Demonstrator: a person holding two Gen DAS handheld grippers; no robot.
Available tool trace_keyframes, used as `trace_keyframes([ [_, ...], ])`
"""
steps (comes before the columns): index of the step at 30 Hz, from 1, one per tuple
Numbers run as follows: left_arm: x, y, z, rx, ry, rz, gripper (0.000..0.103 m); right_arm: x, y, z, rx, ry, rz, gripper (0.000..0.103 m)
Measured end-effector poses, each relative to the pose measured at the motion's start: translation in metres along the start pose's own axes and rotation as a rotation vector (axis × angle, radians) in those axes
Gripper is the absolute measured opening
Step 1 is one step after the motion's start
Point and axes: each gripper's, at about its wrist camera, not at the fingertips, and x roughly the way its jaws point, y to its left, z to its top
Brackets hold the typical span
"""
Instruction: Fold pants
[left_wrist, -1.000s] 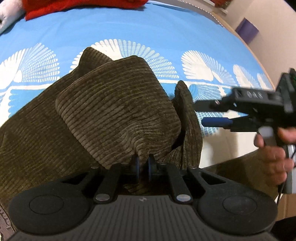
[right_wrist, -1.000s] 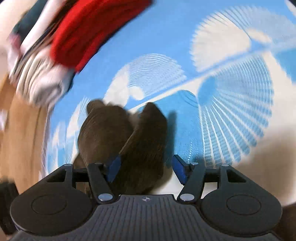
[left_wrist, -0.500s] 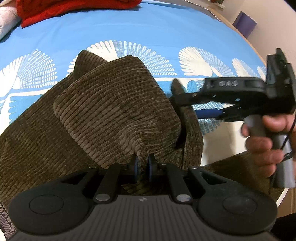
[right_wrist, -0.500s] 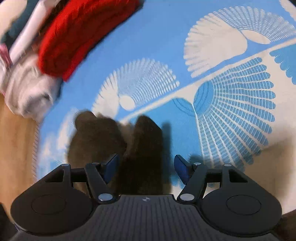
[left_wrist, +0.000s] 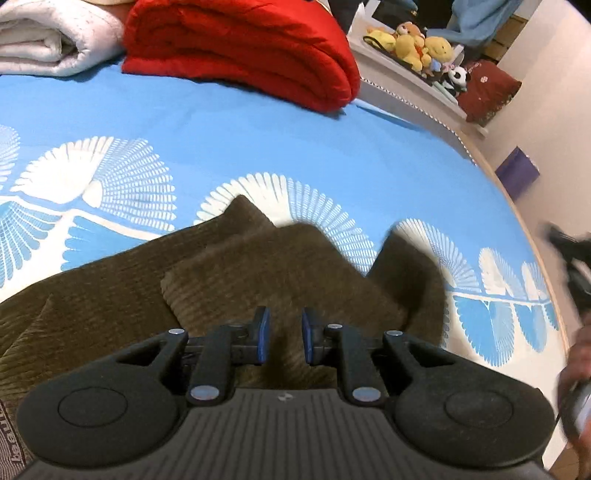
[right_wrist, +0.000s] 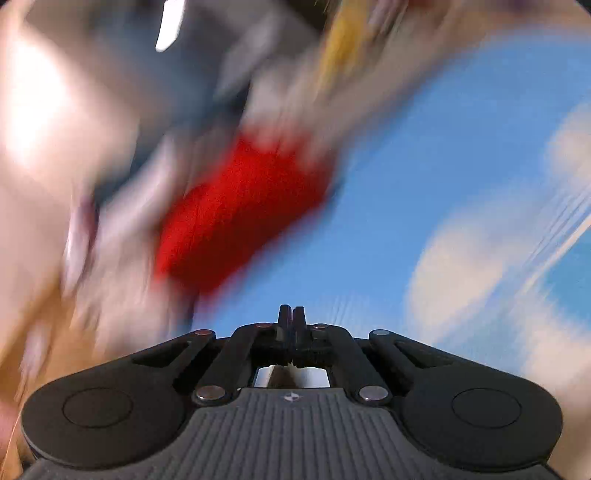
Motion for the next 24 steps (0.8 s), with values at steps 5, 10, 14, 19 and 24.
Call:
trace_keyframes([
  [5,0.016,-0.012,-0.013,0.084,0.071,0.055,0.029,-0.02,-0.076,0.028,0.075,-0.062,-0.428,0.0],
  [10,0.029,-0.007,-0.022,0.064,0.117,0.073,0.03,0.04,-0.096,-0.014,0.132,0.37,-0.231,0.013],
  [14,0.031,-0.02,-0.028,0.14,0.165,0.045,0.049,0.068,-0.074,-0.042,0.088,0.529,-0.12,0.063],
  [19,0.036,-0.023,-0.034,0.202,0.22,0.026,0.049,0.088,-0.065,-0.069,0.072,0.611,-0.15,0.063],
  [24,0.035,-0.03,-0.041,0.301,0.257,-0.023,0.049,0.099,-0.059,-0.086,0.027,0.668,-0.151,0.03],
])
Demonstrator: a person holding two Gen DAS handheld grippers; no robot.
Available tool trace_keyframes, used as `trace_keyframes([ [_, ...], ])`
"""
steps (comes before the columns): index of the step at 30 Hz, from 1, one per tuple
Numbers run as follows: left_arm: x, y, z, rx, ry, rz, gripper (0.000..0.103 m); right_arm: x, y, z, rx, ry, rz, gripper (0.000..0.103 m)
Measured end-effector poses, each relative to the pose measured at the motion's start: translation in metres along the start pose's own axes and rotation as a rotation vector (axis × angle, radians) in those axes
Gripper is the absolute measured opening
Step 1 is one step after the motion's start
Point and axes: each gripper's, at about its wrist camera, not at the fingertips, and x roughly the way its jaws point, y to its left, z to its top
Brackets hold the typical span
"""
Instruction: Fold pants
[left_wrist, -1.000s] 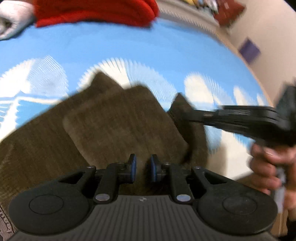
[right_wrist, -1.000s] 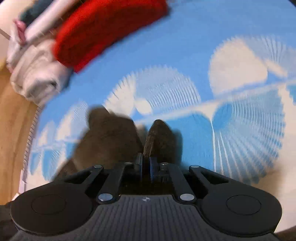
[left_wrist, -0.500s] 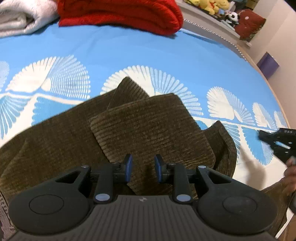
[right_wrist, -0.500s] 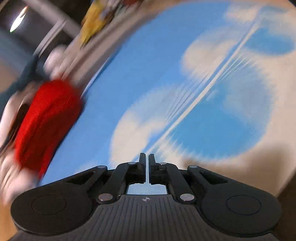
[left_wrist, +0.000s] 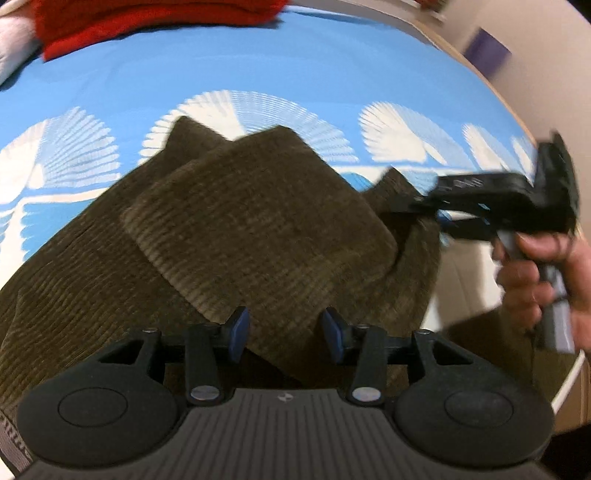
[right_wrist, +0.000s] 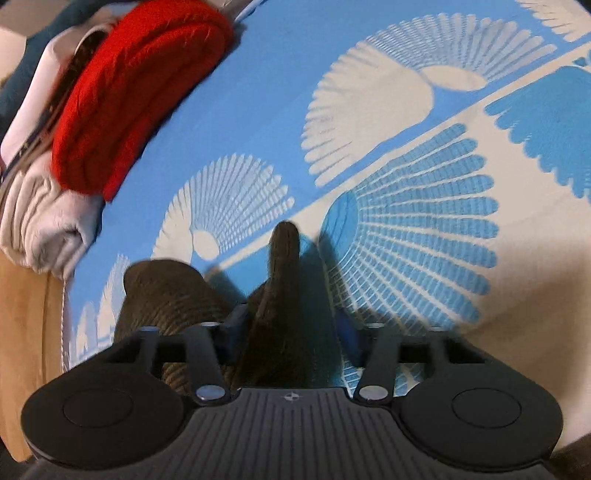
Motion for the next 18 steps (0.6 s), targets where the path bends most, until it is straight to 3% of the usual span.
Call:
trace_keyframes([
  [2,0.002,-0.005,-0.002,0.037,0.014,-0.015,0.049,0.004,0.006,0.001,-0.037,0.008,0.013,0.008],
  [5,0.004,-0.005,-0.005,0.04,0.011,-0.028,0.049,-0.012,0.015,0.004,-0.063,-0.056,0.061,0.007],
  [7,-0.001,0.002,-0.001,-0.018,-0.035,-0.025,0.049,-0.045,0.021,0.013,-0.019,-0.19,0.161,0.006],
  [8,-0.005,0.006,0.0,-0.043,-0.053,-0.035,0.049,-0.071,0.024,0.017,-0.001,-0.302,0.203,0.006],
  [9,-0.007,0.009,0.001,-0.063,-0.068,-0.042,0.049,-0.104,0.025,0.017,0.004,-0.485,0.194,0.006],
  [10,-0.008,0.01,0.001,-0.068,-0.074,-0.038,0.049,-0.137,0.02,0.011,0.02,-0.707,0.122,0.006],
  [11,-0.007,0.01,0.0,-0.064,-0.072,-0.032,0.049,-0.156,0.013,0.007,0.055,-0.837,0.039,0.006],
  [12,-0.004,0.008,-0.002,-0.053,-0.062,-0.028,0.049,-0.172,-0.002,0.004,0.137,-0.944,-0.124,0.007],
  [14,0.004,0.002,-0.004,-0.032,-0.047,-0.02,0.049,-0.177,-0.035,0.006,0.273,-0.94,-0.305,0.007],
  [16,0.013,-0.003,-0.007,-0.021,-0.032,-0.022,0.049,-0.164,-0.073,0.014,0.375,-0.821,-0.332,0.007],
  [18,0.021,-0.008,-0.01,-0.016,-0.019,-0.025,0.049,-0.151,-0.097,0.02,0.395,-0.732,-0.339,0.007],
])
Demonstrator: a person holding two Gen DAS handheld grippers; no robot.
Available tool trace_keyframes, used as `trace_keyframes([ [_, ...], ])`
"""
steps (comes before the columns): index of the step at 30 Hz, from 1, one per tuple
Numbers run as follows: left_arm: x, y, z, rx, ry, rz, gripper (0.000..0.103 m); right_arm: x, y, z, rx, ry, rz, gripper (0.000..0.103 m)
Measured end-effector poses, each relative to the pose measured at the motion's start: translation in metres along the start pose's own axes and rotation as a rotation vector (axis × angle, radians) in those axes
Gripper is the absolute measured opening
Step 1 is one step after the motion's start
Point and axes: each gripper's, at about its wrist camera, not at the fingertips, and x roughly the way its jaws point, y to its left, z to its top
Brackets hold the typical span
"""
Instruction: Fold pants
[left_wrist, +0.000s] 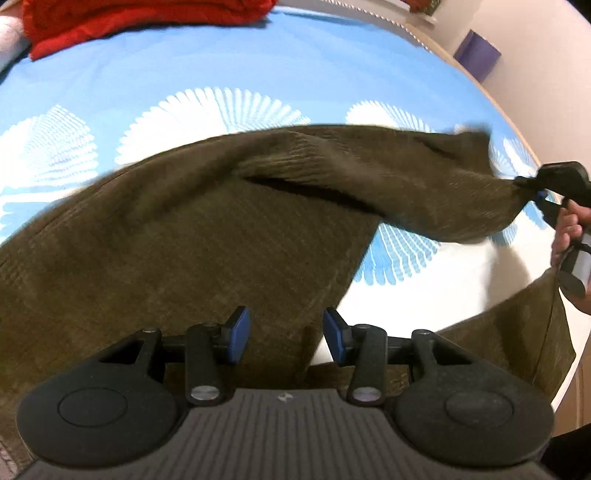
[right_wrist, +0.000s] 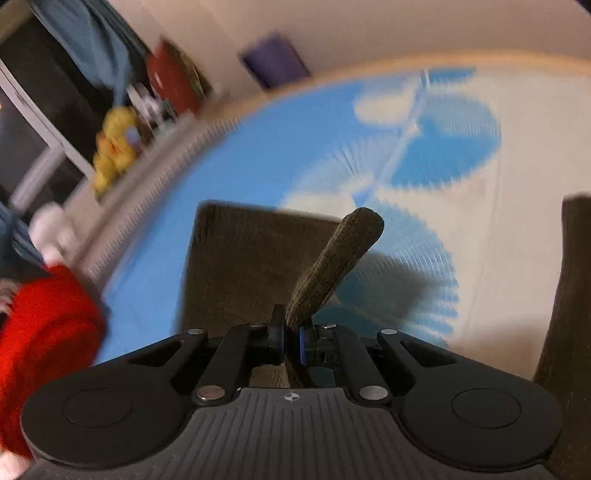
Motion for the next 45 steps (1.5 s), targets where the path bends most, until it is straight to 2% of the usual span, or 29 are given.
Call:
trace_keyframes([
  [2,0.009,-0.01,-0.002,0.021,0.013,0.004,0.051,0.014,-0.01,0.002,-0.024,0.039,-0.004,0.007],
  [5,0.024,-0.02,-0.008,0.065,0.024,0.013,0.062,0.029,-0.02,0.01,-0.043,0.084,0.013,0.008],
  [9,0.05,-0.03,-0.016,0.117,0.054,0.066,0.063,0.045,-0.029,0.015,-0.026,0.129,0.024,0.01],
  [11,0.059,-0.033,-0.019,0.146,0.048,0.121,0.052,0.05,-0.033,0.018,-0.018,0.152,0.033,0.01],
  [12,0.06,-0.035,-0.02,0.17,0.035,0.153,0.035,0.051,-0.034,0.02,-0.018,0.158,0.037,0.009],
  [13,0.059,-0.036,-0.019,0.185,0.023,0.171,0.008,0.05,-0.034,0.022,-0.019,0.161,0.049,0.009],
  [16,0.032,-0.028,-0.01,0.143,-0.026,0.183,0.008,0.041,-0.023,0.034,-0.045,0.137,0.124,0.007],
  [18,0.009,-0.021,-0.006,0.137,-0.063,0.19,0.008,0.018,-0.011,0.049,-0.064,0.035,0.18,0.006],
  [19,0.001,-0.013,-0.008,0.137,-0.056,0.189,0.008,0.005,-0.007,0.058,-0.077,-0.028,0.189,0.006],
  [20,0.001,-0.007,-0.011,0.151,-0.029,0.2,0.008,-0.002,-0.008,0.064,-0.091,-0.078,0.172,0.006],
  [21,0.005,-0.001,-0.016,0.169,0.012,0.217,0.008,-0.003,-0.013,0.068,-0.096,-0.102,0.106,0.006],
  [22,0.013,0.006,-0.023,0.176,0.067,0.204,0.008,0.006,-0.024,0.07,-0.079,-0.079,0.02,0.006],
  [24,0.023,0.008,-0.032,0.216,0.134,0.183,0.01,0.032,-0.059,0.065,-0.008,0.043,-0.121,0.006],
  [26,0.017,0.004,-0.034,0.247,0.13,0.156,0.012,0.053,-0.081,0.051,-0.005,0.148,-0.206,0.006],
  [27,0.012,0.002,-0.033,0.253,0.121,0.125,0.016,0.06,-0.087,0.045,-0.017,0.179,-0.221,0.006],
  [30,-0.008,0.004,-0.03,0.233,0.066,0.006,0.053,0.058,-0.09,0.045,-0.059,0.162,-0.248,0.008],
  [31,-0.017,0.006,-0.027,0.215,0.025,-0.033,0.054,0.054,-0.088,0.047,-0.06,0.154,-0.26,0.009],
  [33,-0.026,0.016,-0.024,0.151,-0.024,-0.094,0.054,0.045,-0.085,0.05,-0.064,0.117,-0.296,0.015],
  [34,-0.028,0.023,-0.023,0.105,-0.044,-0.13,0.049,0.039,-0.084,0.051,-0.074,0.093,-0.316,0.016],
  [35,-0.026,0.029,-0.022,0.061,-0.055,-0.151,0.042,0.033,-0.081,0.051,-0.085,0.073,-0.332,0.018],
  [36,-0.018,0.033,-0.021,0.027,-0.048,-0.154,0.022,0.027,-0.079,0.052,-0.092,0.051,-0.339,0.018],
  [37,-0.005,0.037,-0.027,-0.001,-0.004,-0.13,0.012,0.02,-0.078,0.055,-0.091,0.03,-0.333,0.018],
  [39,0.026,0.04,-0.042,0.045,0.107,0.006,0.013,0.002,-0.07,0.056,-0.099,-0.011,-0.298,0.018],
  [41,0.025,0.042,-0.048,0.025,0.094,0.012,0.014,-0.021,-0.054,0.056,-0.132,-0.04,-0.22,0.018],
  [43,0.004,0.042,-0.04,-0.026,0.055,0.016,0.017,-0.044,-0.037,0.053,-0.167,-0.046,-0.106,0.021],
  [45,-0.024,0.042,-0.034,-0.035,-0.024,0.02,0.022,-0.073,-0.019,0.048,-0.22,-0.051,0.024,0.033],
])
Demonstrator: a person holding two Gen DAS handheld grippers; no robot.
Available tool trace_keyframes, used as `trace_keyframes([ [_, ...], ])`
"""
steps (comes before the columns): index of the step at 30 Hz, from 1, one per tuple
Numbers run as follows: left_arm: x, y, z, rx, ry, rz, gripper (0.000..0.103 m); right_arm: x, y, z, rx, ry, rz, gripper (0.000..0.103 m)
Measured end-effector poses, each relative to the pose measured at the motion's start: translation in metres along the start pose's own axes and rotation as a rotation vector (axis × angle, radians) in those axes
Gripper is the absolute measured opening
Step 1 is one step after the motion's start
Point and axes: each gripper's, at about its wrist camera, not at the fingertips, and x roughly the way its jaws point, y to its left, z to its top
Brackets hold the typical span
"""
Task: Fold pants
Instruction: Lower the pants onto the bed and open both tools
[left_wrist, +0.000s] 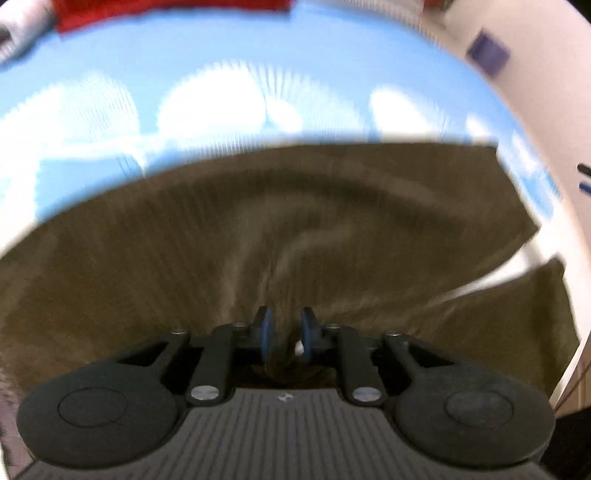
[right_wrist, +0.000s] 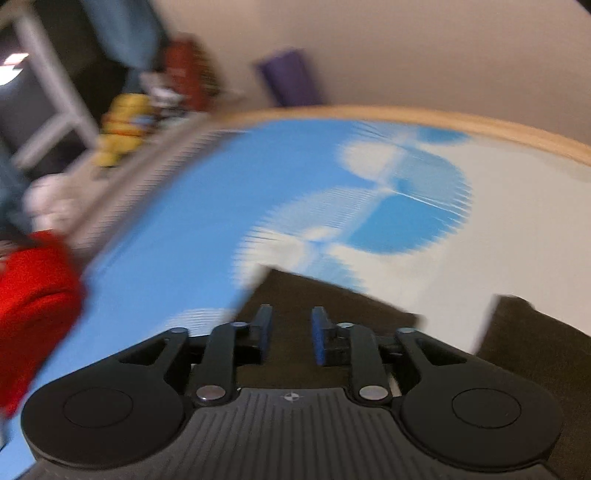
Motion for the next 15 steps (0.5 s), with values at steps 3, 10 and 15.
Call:
trace_keyframes([
  [3,-0.043,0.007,0.0,-0.043,-0.072,-0.006,0.032,-0.043,0.025,-0.004,-0.104,-0.017,0.145,0.042],
  [10,-0.126,0.051,-0.041,-0.152,-0.114,0.162,0.068,-0.124,0.051,-0.032,-0.392,0.056,0.392,0.05],
  [15,-0.135,0.108,-0.11,-0.254,-0.062,0.27,0.084,-0.15,0.026,-0.068,-0.427,0.086,0.36,0.051],
])
